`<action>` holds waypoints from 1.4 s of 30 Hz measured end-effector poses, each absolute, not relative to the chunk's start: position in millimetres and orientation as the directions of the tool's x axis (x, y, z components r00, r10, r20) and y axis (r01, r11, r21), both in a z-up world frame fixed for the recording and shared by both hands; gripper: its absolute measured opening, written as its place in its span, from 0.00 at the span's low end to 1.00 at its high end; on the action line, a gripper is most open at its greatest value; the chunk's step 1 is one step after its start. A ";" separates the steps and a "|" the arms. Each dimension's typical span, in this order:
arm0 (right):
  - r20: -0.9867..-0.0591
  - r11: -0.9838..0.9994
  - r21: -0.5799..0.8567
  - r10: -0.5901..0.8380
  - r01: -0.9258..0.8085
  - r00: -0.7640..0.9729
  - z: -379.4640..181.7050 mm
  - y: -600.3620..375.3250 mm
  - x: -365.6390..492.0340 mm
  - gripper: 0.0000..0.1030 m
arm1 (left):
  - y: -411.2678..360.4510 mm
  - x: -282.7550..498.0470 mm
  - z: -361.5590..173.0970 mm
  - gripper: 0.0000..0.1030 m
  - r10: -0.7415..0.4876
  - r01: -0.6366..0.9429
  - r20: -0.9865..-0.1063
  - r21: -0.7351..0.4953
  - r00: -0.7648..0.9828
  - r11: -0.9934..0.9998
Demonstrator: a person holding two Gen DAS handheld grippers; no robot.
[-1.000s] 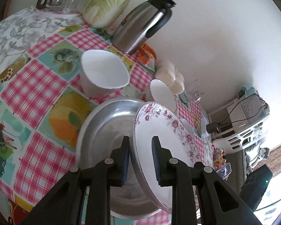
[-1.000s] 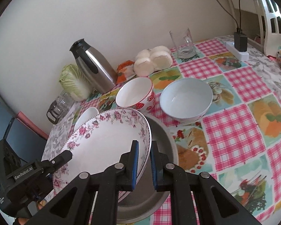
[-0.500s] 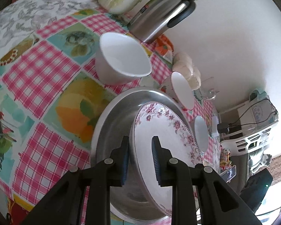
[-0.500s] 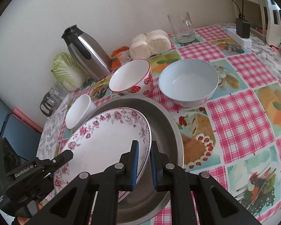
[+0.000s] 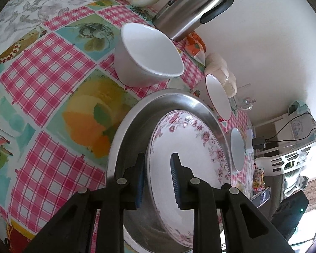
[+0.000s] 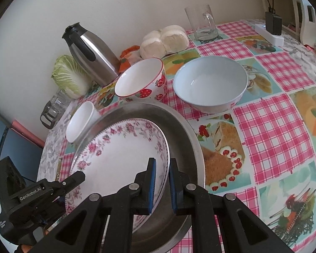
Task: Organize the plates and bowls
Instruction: 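Lower the floral plate into the steel tray and open both grippers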
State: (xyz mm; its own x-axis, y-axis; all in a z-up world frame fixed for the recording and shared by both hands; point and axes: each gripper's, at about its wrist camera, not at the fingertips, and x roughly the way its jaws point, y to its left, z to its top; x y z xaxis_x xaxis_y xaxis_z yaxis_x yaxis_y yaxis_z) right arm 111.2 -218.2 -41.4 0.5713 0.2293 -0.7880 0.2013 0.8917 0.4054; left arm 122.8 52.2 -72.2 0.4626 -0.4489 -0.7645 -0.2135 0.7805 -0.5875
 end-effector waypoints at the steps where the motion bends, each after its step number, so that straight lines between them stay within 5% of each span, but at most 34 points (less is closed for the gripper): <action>1: -0.793 0.892 0.402 0.228 0.204 0.566 -43.4 -218.1 111.9 0.13 | 51.4 123.3 -72.4 0.22 -0.446 -0.213 -0.768 -0.583 0.460 0.784; 21: -0.821 0.898 0.376 0.209 0.227 0.531 -54.9 -218.8 117.0 0.12 | 31.9 130.4 -70.4 0.26 -0.325 -0.196 -0.839 -0.441 0.436 0.876; 28: -0.827 0.904 0.365 0.204 0.224 0.524 -54.2 -217.4 117.9 0.13 | 26.9 133.1 -65.7 0.42 -0.312 -0.178 -0.836 -0.427 0.451 0.886; 42: -0.808 0.921 0.320 0.143 0.222 0.571 -29.0 -222.3 111.6 0.15 | 28.4 131.5 -53.1 0.46 -0.284 -0.179 -0.841 -0.401 0.461 0.898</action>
